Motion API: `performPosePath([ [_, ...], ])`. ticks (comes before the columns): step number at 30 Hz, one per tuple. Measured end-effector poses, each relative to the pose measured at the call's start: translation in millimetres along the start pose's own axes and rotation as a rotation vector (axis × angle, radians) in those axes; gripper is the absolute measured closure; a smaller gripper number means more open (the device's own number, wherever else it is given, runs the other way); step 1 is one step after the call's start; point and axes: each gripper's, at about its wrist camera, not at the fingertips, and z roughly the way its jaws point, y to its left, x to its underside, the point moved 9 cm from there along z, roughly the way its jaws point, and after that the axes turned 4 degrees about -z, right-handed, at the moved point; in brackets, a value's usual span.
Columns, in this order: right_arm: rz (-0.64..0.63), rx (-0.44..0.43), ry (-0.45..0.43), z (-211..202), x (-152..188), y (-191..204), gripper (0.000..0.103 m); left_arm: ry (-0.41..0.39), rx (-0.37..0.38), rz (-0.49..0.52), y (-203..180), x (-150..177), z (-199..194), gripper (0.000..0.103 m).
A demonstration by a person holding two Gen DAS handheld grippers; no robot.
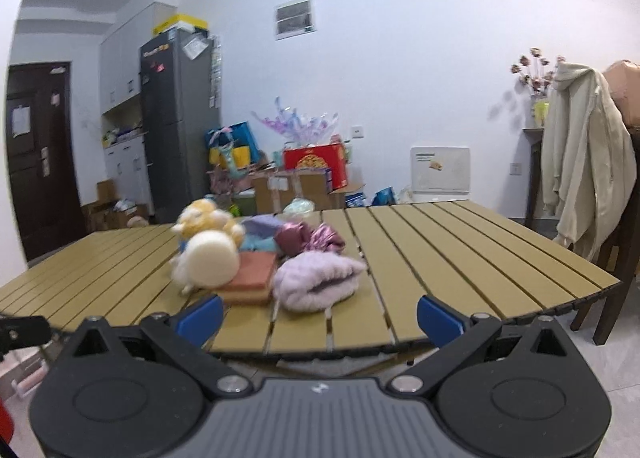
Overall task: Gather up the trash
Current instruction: 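Move both tools toward the items on the table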
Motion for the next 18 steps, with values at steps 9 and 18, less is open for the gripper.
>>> performPosePath([
  [9,-0.087,0.063,0.009,91,-12,10,0.0,-0.027,-0.026,-0.047,-1,-29,55,0.0],
  [18,-0.061,0.095,0.056,157,-1,15,0.0,-0.017,-0.052,0.025,0,-24,90,0.0],
])
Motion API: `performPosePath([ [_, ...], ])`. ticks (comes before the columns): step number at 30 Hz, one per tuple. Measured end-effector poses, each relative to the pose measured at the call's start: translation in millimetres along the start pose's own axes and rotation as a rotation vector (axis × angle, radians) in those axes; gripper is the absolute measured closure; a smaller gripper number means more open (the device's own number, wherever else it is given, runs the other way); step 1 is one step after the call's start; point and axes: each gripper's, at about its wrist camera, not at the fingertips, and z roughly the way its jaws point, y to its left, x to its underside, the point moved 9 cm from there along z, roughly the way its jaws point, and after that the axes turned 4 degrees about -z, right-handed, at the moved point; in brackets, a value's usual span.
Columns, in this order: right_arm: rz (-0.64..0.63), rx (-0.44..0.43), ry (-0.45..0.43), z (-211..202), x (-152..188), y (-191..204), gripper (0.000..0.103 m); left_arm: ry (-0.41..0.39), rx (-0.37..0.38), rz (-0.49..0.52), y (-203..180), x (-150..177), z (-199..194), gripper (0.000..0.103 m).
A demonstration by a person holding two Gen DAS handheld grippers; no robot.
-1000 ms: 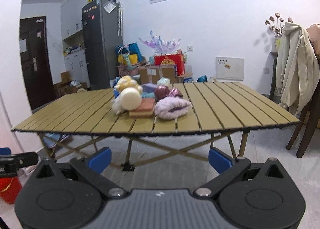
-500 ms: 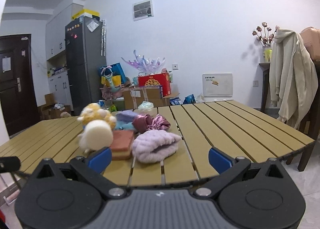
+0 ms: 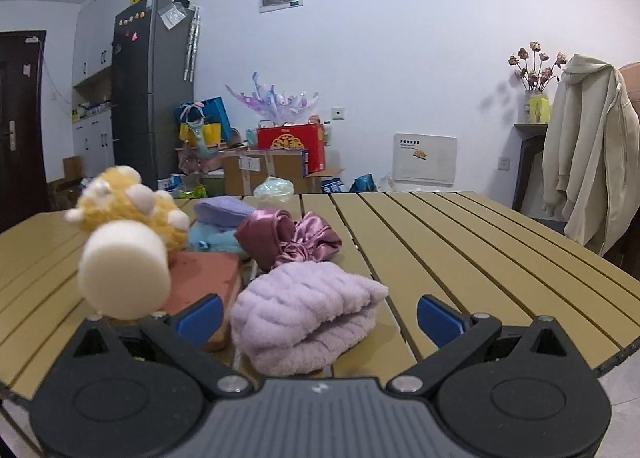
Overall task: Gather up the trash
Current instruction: 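Move both tools toward the items on the table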
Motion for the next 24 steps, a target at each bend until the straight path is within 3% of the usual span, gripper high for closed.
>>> performPosePath([
  [4,-0.01,0.013,0.007,16,1,2,0.004,0.006,-0.017,0.007,0,5,5,0.0],
  [12,0.035,-0.07,0.044,26,8,1,0.032,-0.007,0.006,0.028,-9,9,0,0.0],
  [15,0.043,-0.091,0.03,22,5,0,0.045,-0.007,0.017,0.034,-14,13,-1,0.0],
  [18,0.072,-0.135,0.018,17,3,-4,0.067,-0.006,0.02,0.044,-21,14,-1,0.0],
  [19,0.09,-0.158,0.01,15,2,-6,0.079,-0.003,0.021,0.046,-24,16,0,0.0],
  [24,0.113,-0.186,-0.009,7,1,-16,0.082,-0.009,0.037,0.061,-53,16,2,0.0],
])
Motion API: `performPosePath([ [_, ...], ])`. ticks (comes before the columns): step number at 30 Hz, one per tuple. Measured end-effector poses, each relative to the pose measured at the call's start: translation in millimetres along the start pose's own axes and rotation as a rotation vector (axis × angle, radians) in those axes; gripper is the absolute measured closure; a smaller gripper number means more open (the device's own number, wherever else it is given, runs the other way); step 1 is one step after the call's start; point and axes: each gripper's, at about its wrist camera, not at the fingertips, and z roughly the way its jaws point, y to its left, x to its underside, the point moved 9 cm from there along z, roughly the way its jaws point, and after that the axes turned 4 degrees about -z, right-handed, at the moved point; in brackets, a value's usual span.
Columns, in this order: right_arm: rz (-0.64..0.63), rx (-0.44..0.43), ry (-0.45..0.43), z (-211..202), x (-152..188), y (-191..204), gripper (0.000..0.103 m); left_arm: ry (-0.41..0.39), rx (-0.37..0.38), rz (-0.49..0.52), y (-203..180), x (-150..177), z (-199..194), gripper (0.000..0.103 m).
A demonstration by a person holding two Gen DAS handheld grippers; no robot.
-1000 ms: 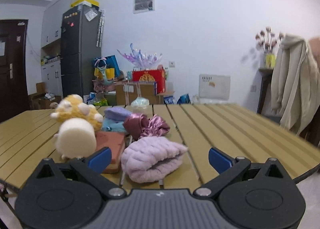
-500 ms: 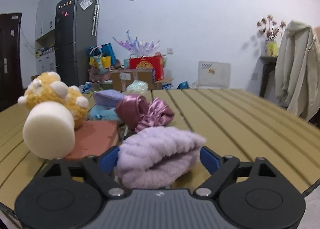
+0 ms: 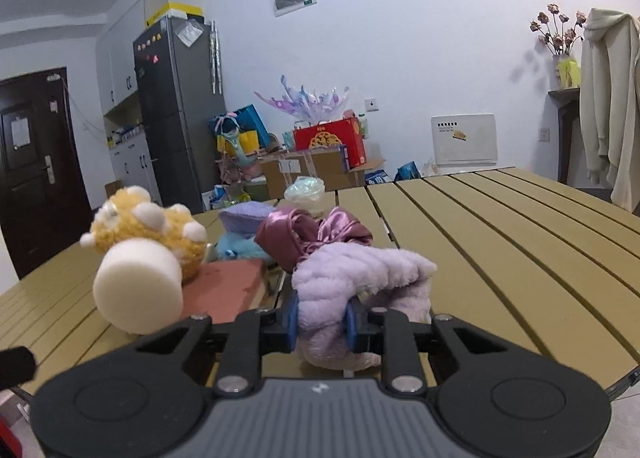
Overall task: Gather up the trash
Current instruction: 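Move both tools toward the items on the table, then close the right tool on the lilac towel while the left tool grasps the white foam cylinder, then lift the foam cylinder and towel and carry both toward the black bin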
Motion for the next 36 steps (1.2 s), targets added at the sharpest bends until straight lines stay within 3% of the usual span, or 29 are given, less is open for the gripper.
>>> performPosePath([
  [5,-0.001,0.011,-0.04,-13,-8,-18,0.082,-0.027,-0.005,-0.006,-36,-13,12,0.0],
  [11,0.008,0.039,-0.065,-18,-13,-41,0.082,-0.055,-0.065,-0.007,-71,-31,38,0.0],
  [13,0.019,0.039,-0.066,-19,-12,-47,0.082,-0.041,-0.119,-0.002,-78,-34,52,0.0],
  [17,0.041,0.035,-0.073,-19,-13,-50,0.082,0.008,-0.159,-0.023,-82,-35,76,0.0],
  [18,0.043,0.033,-0.074,-19,-13,-50,0.082,0.02,-0.161,-0.028,-81,-34,81,0.006],
  [20,0.042,0.029,-0.072,-17,-12,-49,0.082,0.051,-0.15,-0.035,-78,-29,87,0.037],
  [21,0.041,0.027,-0.072,-16,-12,-47,0.082,0.07,-0.126,-0.04,-76,-26,88,0.045],
  [26,0.04,0.02,-0.073,-16,-12,-45,0.082,0.059,-0.079,-0.055,-60,-27,78,0.05],
  [36,0.017,0.002,-0.072,-18,-11,-38,0.082,0.06,-0.105,-0.057,-18,-29,61,0.05],
])
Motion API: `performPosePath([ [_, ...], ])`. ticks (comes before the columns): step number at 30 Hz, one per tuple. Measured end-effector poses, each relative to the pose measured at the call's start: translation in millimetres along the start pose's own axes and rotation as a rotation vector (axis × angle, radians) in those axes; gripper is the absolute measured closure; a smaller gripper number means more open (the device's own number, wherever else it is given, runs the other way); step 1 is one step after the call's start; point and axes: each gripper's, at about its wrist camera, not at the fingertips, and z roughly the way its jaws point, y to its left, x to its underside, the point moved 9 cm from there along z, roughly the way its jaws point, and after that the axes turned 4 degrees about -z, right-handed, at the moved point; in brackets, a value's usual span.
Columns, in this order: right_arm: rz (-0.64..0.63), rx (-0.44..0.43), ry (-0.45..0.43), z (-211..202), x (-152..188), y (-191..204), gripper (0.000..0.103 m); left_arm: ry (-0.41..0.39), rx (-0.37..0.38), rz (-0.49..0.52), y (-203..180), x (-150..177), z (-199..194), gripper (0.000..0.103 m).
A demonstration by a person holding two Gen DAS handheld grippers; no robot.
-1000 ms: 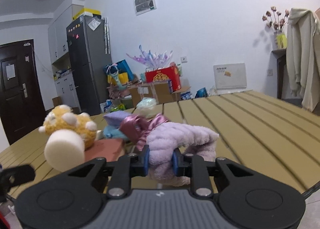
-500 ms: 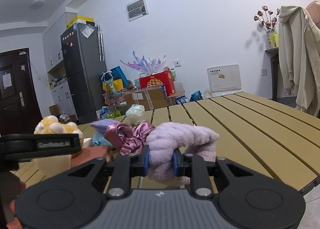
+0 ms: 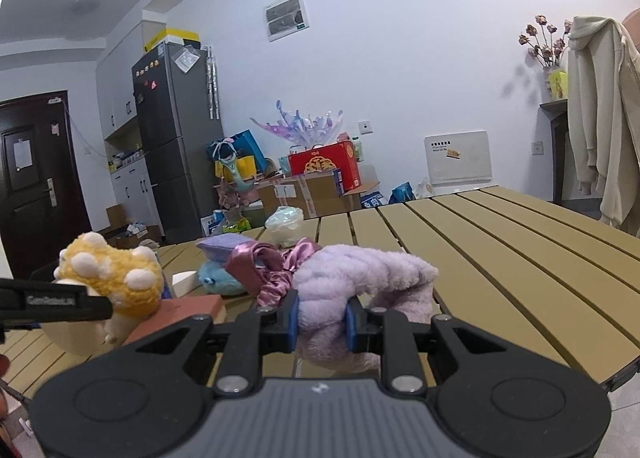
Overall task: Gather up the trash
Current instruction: 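Lift the foam cylinder and towel and carry both toward the black bin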
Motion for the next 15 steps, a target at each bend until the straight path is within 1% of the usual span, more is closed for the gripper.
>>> performPosePath([
  [5,-0.014,-0.007,-0.004,-2,1,5,0.082,-0.002,-0.08,0.034,22,6,-3,0.05],
  [10,-0.024,-0.011,-0.007,-6,1,8,0.082,0.044,-0.21,0.085,49,18,9,0.05],
  [13,-0.028,-0.016,-0.008,-8,1,9,0.082,0.049,-0.228,0.066,64,22,10,0.05],
  [15,-0.031,-0.018,-0.009,-9,1,10,0.082,0.039,-0.22,0.059,69,22,7,0.05],
])
